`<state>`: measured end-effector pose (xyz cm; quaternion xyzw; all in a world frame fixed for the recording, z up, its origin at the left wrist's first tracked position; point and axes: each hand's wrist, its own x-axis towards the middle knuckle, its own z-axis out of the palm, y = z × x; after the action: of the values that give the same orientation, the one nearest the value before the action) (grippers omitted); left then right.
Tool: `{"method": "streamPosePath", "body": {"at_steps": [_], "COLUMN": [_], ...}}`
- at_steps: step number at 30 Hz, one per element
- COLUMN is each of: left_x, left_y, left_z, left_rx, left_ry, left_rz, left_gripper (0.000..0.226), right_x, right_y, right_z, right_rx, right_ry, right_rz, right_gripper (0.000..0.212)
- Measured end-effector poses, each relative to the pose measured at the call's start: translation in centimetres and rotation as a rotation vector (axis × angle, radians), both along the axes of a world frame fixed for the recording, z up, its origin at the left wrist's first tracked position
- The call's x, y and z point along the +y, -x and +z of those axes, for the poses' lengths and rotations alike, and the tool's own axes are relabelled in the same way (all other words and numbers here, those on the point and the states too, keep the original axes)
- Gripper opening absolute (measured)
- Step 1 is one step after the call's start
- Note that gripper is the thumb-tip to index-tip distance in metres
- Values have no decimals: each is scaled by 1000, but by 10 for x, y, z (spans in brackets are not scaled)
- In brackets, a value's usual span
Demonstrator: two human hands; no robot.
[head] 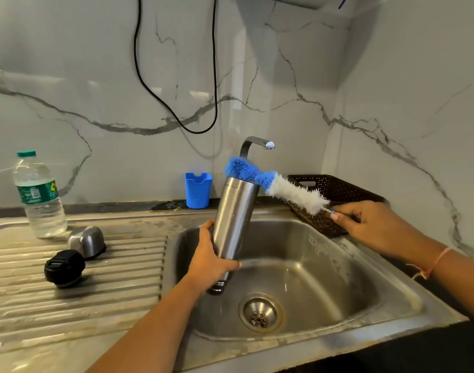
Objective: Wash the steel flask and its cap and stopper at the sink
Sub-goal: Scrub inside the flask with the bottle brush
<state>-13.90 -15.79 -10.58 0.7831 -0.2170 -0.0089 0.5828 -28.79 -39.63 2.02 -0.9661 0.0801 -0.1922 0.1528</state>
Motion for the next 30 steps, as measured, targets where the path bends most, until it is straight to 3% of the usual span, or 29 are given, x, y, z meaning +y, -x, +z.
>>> {"method": "streamPosePath", "body": {"at_steps": [8, 13, 19, 25, 30], "left_x": [-1, 0, -2, 0, 0], "left_y": [2, -4, 0, -5, -2], "left_z": [-2, -3, -3, -3, -3], "left_rx": [0, 75, -5, 47, 16], "left_ry": [-28, 60, -66, 41, -19], "left_rz": [-21, 56, -22, 69, 36], "left_gripper": [112, 113, 113, 112, 112], "right_x": [4, 0, 3, -6, -5], "right_y": [2, 6, 2, 3, 1], "right_z": [1, -3, -1, -7, -4], "right_rx": [8, 26, 12, 38, 16], "right_ry": [-17, -42, -18, -7, 6], "right_rz": [28, 20, 46, 26, 26], "right_gripper": [24, 26, 24, 34, 27]}}
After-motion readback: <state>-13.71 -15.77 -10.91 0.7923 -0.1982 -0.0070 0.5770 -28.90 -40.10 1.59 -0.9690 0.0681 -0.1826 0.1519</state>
